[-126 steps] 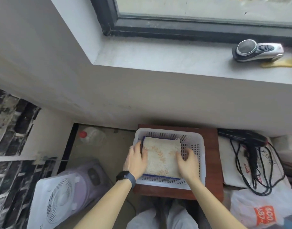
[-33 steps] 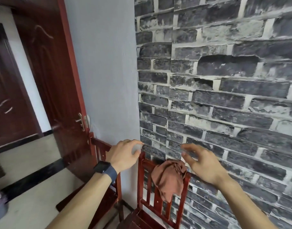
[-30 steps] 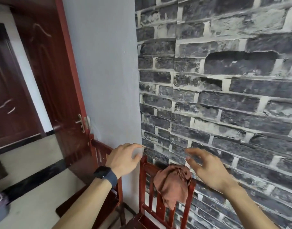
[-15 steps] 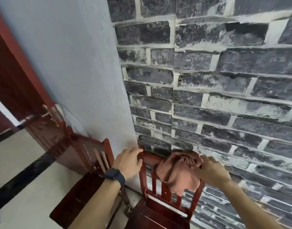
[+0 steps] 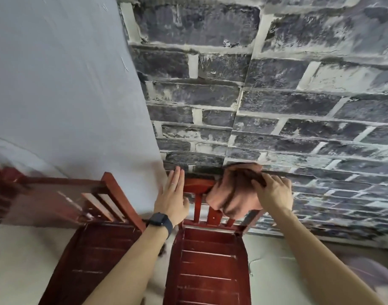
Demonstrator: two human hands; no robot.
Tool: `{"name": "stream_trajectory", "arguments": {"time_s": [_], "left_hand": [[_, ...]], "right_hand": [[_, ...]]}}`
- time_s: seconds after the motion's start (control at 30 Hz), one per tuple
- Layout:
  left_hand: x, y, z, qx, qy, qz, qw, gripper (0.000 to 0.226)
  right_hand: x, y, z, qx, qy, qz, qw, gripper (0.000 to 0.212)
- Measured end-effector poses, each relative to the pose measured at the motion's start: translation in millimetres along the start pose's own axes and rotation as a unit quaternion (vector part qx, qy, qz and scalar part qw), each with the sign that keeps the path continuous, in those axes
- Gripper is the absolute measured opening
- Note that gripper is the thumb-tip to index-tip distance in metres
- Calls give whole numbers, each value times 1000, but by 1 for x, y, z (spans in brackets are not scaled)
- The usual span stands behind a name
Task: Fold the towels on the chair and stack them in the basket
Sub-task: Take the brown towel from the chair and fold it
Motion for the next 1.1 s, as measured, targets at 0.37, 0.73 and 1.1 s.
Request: {"name": "stream_trajectory", "arguments": {"time_s": [0.37,0.73,1.1], "left_hand": [[-38,8,-3,34,123,-14,992,81],[-156,-61,-156,254,101,-295,915,64],[-181,57,-292,162,-16,-289,943,19]], "right_hand": [[-63,40,-80,-62,-4,154,986,25],[-128,102,-259,-291,-50,175,939,30],[-118,175,-356,-333,-55,135,932,19]]}}
Point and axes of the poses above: each hand's wrist, its own z-axis towards the middle knuckle, its own x-axis out of the palm, y = z × x, the point moved 4 cm from there along z, towards the middle knuckle, and after that the axes turned 11 degrees about y, right-handed, at the moved point
